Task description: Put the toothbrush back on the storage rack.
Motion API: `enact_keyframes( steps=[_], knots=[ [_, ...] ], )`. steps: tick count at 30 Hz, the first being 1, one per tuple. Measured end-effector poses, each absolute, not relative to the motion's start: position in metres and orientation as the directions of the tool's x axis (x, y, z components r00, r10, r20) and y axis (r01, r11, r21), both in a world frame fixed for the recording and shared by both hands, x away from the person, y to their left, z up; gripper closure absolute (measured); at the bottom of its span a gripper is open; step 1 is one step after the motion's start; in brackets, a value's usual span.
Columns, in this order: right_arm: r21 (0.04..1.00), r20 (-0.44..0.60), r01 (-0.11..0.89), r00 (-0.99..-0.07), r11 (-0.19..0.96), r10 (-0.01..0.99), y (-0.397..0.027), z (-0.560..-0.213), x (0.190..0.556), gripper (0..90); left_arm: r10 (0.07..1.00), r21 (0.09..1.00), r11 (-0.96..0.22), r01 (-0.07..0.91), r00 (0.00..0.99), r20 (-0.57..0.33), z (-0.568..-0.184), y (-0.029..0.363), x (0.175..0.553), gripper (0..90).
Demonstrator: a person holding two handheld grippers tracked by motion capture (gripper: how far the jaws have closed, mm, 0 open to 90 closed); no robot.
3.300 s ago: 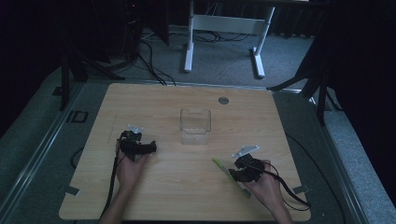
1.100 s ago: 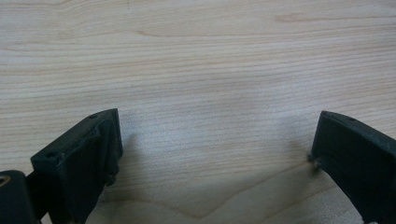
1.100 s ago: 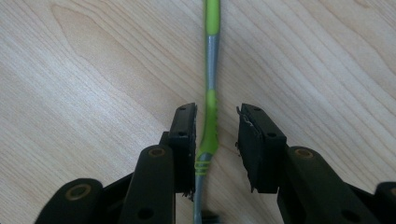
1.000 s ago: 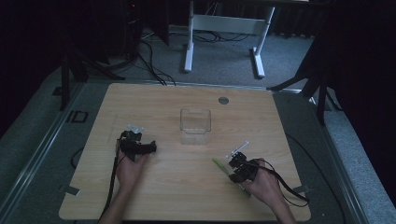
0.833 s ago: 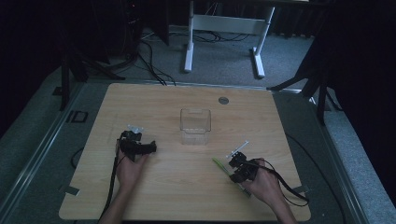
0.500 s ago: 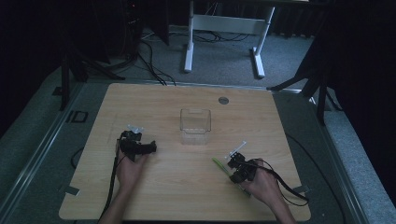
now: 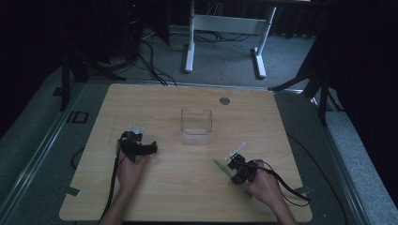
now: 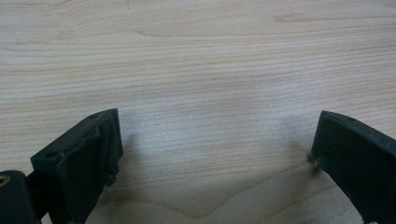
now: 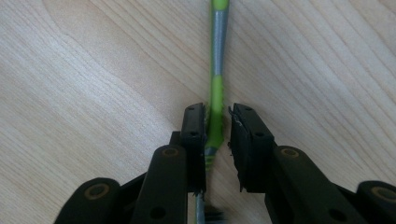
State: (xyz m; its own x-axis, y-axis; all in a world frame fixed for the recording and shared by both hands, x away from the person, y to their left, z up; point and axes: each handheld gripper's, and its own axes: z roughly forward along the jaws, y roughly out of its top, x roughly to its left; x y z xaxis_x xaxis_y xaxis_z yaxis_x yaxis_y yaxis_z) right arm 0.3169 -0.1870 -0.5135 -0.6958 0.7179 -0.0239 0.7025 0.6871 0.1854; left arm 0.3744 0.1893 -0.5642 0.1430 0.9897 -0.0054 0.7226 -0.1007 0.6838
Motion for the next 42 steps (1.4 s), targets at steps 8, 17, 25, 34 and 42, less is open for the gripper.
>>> enact_keyframes(
  steps=[8,17,25,34,42],
  knots=[
    [0.176,-0.02,0.709,-0.691,0.683,0.723,-0.1863,-0.5152,0.3173,76.3,0.99,0.684,-0.1,0.722,0.143,-0.005,-0.5642,0.1893,0.3744,2.4],
    [0.162,-0.021,0.706,-0.696,0.689,0.718,-0.1851,-0.5174,0.3184,77.5,0.99,0.684,-0.1,0.722,0.143,-0.006,-0.5642,0.1893,0.3744,2.4],
    [0.159,-0.032,0.698,-0.703,0.698,0.711,-0.1846,-0.5175,0.317,78.0,0.99,0.684,-0.1,0.722,0.143,-0.006,-0.5642,0.1893,0.3744,2.3],
    [0.146,-0.04,0.69,-0.712,0.709,0.701,-0.1845,-0.5175,0.3147,78.8,0.99,0.685,-0.1,0.722,0.143,-0.006,-0.5643,0.1893,0.3744,2.4],
    [0.141,-0.053,0.682,-0.719,0.718,0.693,-0.1827,-0.5172,0.3136,79.7,0.99,0.684,-0.099,0.722,0.142,-0.006,-0.5643,0.1892,0.3744,2.4]
  ],
)
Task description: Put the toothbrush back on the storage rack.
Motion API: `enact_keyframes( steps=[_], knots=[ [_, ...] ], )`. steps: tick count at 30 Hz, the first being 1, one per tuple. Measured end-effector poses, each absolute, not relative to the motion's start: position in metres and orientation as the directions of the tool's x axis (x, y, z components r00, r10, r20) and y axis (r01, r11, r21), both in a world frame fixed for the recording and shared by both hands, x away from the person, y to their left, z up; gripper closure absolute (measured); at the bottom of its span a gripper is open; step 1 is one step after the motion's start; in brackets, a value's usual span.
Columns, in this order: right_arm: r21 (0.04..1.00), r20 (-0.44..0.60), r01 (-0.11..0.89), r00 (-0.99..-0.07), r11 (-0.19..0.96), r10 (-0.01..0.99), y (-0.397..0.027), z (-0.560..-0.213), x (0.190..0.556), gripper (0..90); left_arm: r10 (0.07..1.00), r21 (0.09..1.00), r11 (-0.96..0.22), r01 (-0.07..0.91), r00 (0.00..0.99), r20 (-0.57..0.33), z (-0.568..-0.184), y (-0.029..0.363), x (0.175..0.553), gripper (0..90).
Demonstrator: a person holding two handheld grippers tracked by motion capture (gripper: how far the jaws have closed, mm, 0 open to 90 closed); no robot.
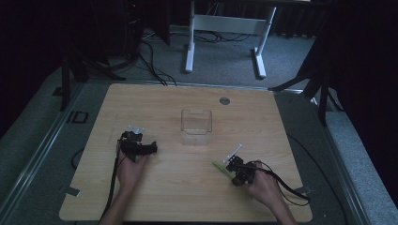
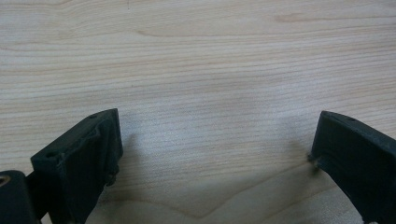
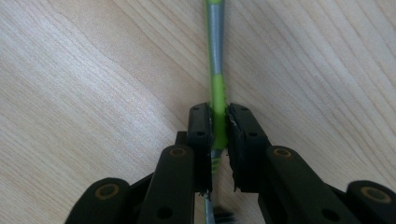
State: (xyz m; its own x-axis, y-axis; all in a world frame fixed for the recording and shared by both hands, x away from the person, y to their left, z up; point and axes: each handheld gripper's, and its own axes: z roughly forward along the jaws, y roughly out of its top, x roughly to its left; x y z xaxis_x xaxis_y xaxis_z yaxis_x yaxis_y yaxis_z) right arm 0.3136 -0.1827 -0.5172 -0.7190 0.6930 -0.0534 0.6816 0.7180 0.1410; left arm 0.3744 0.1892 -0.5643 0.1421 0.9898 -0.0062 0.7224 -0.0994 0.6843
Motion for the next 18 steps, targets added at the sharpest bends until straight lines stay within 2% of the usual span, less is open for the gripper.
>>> enact_keyframes(
  steps=[18],
  knots=[
    [0.237,-0.055,0.669,-0.715,0.705,0.697,-0.189,-0.5,0.314,80.1,0.99,0.684,-0.1,0.723,0.142,-0.006,-0.564,0.189,0.374,2.3]
  ],
)
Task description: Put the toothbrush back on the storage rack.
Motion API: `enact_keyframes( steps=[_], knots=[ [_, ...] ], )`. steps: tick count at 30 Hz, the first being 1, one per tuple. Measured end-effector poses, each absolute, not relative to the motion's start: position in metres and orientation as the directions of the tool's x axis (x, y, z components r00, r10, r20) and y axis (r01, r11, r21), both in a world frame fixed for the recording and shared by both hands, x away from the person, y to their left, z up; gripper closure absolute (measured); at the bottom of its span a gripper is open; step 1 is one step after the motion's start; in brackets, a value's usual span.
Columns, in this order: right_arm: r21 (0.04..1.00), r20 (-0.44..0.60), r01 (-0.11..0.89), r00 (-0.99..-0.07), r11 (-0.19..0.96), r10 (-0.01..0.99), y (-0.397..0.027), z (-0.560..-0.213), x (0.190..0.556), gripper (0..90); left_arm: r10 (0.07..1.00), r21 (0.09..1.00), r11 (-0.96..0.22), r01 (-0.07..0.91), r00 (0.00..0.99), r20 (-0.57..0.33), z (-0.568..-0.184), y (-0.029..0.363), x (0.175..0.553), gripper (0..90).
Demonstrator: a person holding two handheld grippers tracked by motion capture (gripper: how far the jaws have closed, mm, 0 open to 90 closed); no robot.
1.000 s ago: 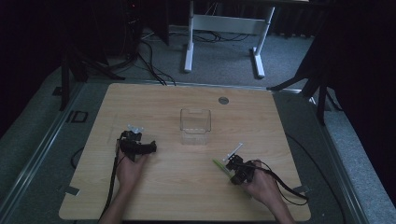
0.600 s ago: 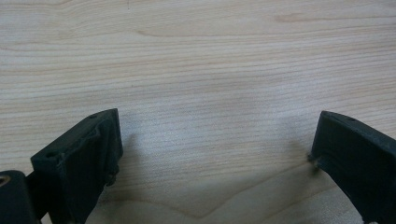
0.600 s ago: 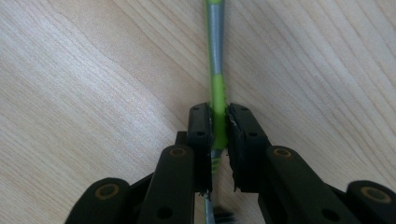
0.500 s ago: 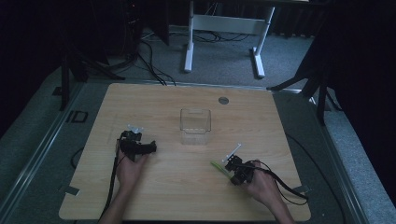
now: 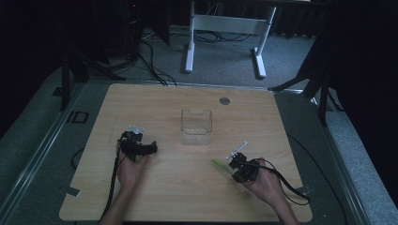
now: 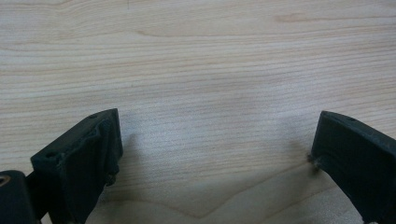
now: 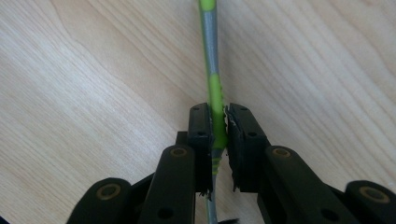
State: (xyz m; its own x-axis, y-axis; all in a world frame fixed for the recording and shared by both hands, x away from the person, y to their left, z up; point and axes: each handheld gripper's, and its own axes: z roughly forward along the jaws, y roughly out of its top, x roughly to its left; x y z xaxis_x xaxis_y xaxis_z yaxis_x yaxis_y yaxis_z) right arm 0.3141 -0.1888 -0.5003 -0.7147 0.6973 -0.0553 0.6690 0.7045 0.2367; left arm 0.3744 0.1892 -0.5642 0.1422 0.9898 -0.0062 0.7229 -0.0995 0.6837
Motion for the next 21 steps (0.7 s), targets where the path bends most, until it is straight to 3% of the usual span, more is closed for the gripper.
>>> enact_keyframes(
  steps=[15,18,19,21],
  knots=[
    [0.267,-0.055,0.654,-0.723,0.708,0.689,-0.189,-0.489,0.317,80.0,0.99,0.686,-0.1,0.721,0.142,-0.005,-0.564,0.189,0.374,2.7],
    [0.272,-0.054,0.653,-0.723,0.707,0.688,-0.189,-0.488,0.318,80.0,0.99,0.709,-0.093,0.699,0.142,-0.01,-0.563,0.189,0.372,10.2],
    [0.276,-0.054,0.653,-0.722,0.706,0.689,-0.189,-0.487,0.318,80.0,0.99,0.71,-0.095,0.698,0.144,-0.009,-0.563,0.189,0.371,16.5],
    [0.282,-0.053,0.652,-0.722,0.703,0.69,-0.189,-0.486,0.318,80.0,0.988,0.717,-0.101,0.69,0.153,-0.009,-0.563,0.189,0.37,19.2]
  ],
)
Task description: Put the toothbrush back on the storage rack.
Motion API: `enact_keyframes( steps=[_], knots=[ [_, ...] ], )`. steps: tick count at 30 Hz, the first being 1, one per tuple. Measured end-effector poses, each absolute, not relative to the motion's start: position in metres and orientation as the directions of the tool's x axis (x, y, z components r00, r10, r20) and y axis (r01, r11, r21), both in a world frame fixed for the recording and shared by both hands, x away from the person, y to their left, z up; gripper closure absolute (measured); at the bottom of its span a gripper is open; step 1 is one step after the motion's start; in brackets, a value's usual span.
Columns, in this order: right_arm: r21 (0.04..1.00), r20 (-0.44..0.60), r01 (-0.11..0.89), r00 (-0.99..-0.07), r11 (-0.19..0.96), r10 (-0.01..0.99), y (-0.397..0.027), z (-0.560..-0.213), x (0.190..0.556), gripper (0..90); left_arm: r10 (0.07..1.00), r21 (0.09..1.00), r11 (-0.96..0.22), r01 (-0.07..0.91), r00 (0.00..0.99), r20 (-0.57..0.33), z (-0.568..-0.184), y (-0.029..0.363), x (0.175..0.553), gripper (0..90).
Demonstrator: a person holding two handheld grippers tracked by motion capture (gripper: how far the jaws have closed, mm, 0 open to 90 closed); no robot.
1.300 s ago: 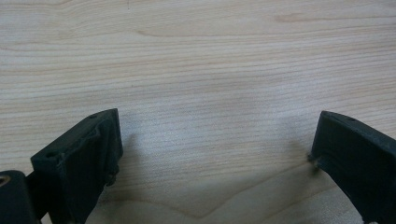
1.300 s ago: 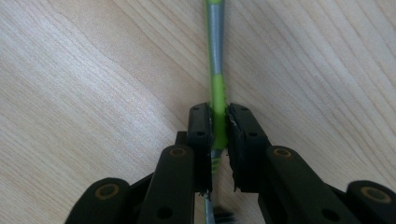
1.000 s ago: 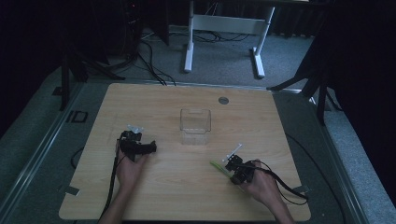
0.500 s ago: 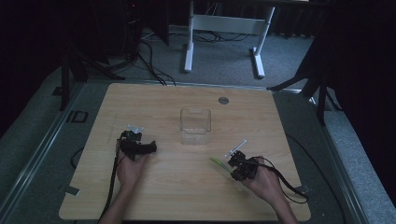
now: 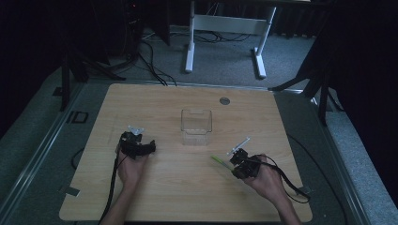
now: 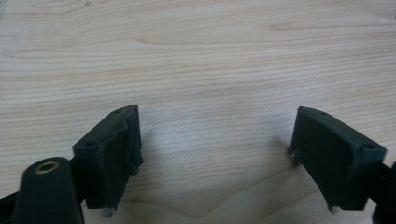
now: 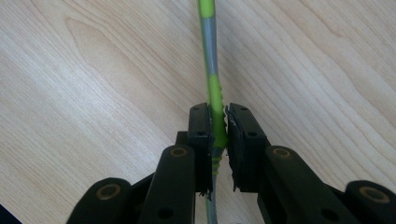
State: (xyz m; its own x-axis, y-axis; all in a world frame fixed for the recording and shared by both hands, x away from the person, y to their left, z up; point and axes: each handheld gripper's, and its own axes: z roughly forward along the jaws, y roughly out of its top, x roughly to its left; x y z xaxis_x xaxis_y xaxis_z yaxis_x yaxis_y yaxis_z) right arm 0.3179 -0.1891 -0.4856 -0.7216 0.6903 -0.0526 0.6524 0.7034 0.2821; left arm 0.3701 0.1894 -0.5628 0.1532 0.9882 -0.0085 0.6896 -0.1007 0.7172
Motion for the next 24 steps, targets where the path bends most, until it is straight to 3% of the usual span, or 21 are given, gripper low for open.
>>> enact_keyframes(
  steps=[2,5,17,24],
  knots=[
    [0.285,-0.055,0.651,-0.721,0.703,0.69,-0.189,-0.485,0.318,80.0,0.986,0.726,-0.108,0.679,0.165,-0.007,-0.562,0.191,0.368,29.9],
    [0.287,-0.054,0.652,-0.72,0.702,0.691,-0.189,-0.483,0.319,80.0,0.986,0.729,-0.105,0.677,0.164,-0.009,-0.562,0.192,0.367,34.2],
    [0.307,-0.06,0.638,-0.728,0.706,0.683,-0.188,-0.477,0.321,80.0,0.964,0.768,-0.137,0.626,0.261,-0.041,-0.543,0.193,0.356,38.2],
    [0.319,-0.062,0.629,-0.733,0.709,0.678,-0.187,-0.475,0.322,80.2,0.944,0.781,-0.211,0.588,0.33,0.007,-0.527,0.186,0.35,38.2]
  ],
)
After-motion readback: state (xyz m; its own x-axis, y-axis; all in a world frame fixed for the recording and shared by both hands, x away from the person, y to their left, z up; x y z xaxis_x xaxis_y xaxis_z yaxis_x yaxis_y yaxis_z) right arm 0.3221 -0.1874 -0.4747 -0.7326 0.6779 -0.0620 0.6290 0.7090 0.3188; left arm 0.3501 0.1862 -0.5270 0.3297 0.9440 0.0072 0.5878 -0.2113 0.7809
